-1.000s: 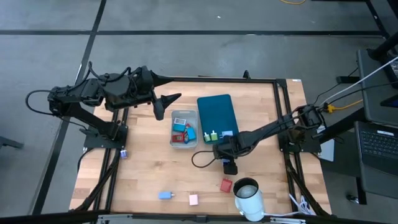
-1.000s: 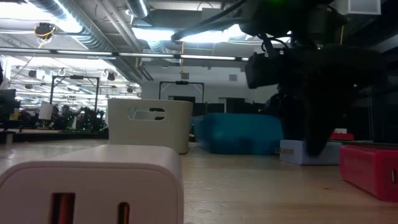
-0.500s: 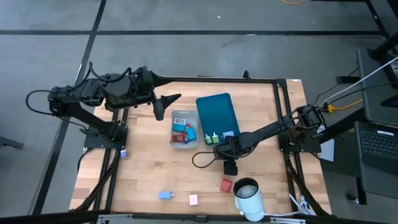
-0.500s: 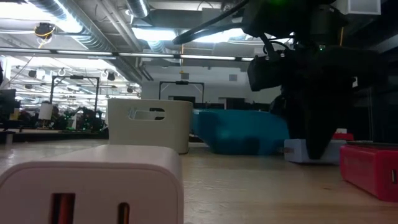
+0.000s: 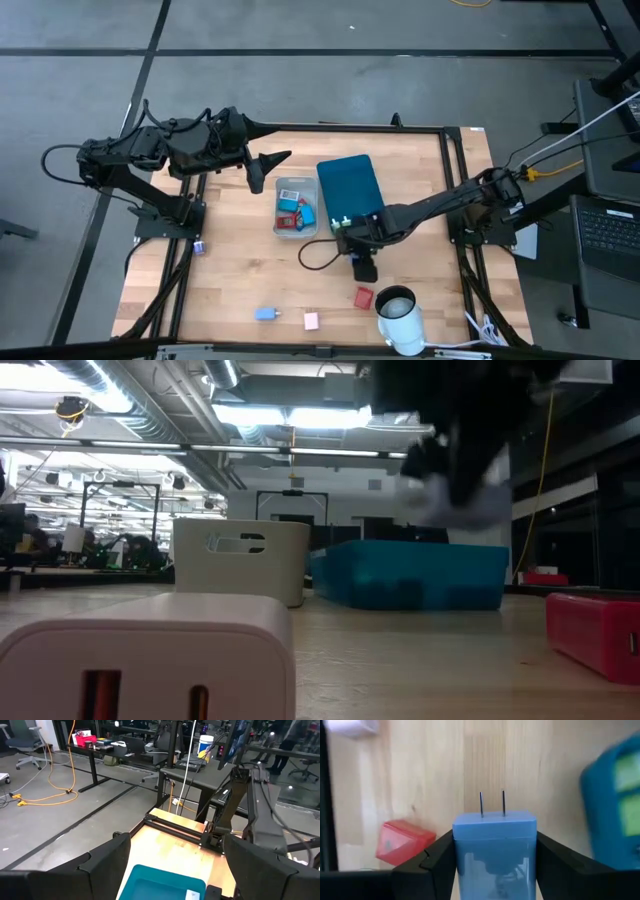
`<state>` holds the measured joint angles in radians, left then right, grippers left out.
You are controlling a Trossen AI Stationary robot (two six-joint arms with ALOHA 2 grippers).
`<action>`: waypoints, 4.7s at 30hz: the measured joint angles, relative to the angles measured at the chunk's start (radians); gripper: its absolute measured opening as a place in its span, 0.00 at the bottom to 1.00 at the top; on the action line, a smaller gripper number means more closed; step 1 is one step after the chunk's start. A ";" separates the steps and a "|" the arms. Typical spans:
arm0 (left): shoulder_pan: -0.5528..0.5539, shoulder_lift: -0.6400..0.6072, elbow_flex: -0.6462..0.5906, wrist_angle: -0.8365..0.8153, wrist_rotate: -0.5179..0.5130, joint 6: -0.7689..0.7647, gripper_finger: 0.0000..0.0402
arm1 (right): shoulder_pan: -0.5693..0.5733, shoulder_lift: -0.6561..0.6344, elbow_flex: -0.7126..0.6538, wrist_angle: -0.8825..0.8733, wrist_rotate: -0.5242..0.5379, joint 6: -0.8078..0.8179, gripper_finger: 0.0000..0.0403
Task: Pick & Place Office items
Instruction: Put the top light blue charger adapter into the blue bin, then put the light blue charger adapter into the blue bin
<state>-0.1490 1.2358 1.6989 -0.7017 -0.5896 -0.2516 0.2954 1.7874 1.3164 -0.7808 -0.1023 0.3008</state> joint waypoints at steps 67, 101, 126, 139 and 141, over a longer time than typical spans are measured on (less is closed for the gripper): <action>-0.427 0.500 -0.212 -0.250 0.536 -0.728 0.78 | -0.425 -0.144 0.213 -0.113 -0.030 -0.230 0.70; -0.590 0.737 -0.211 -0.242 0.617 -0.887 0.78 | -0.323 -0.144 0.213 -0.050 -0.010 -0.155 0.70; -0.553 0.797 -0.211 -0.213 0.632 -0.917 0.27 | -0.349 -0.165 0.384 -0.018 0.009 -0.134 0.70; -0.344 0.632 -0.211 -0.197 0.322 -0.722 0.27 | -0.402 -0.332 0.766 -0.233 0.139 -0.313 0.70; -0.282 0.605 -0.212 -0.157 0.259 -0.665 0.27 | -0.404 -0.382 0.753 -0.271 0.151 -0.343 0.70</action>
<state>-0.4310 1.8407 1.4871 -0.8586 -0.3302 -0.9163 -0.1085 1.4050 2.0697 -1.0518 0.0484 -0.0422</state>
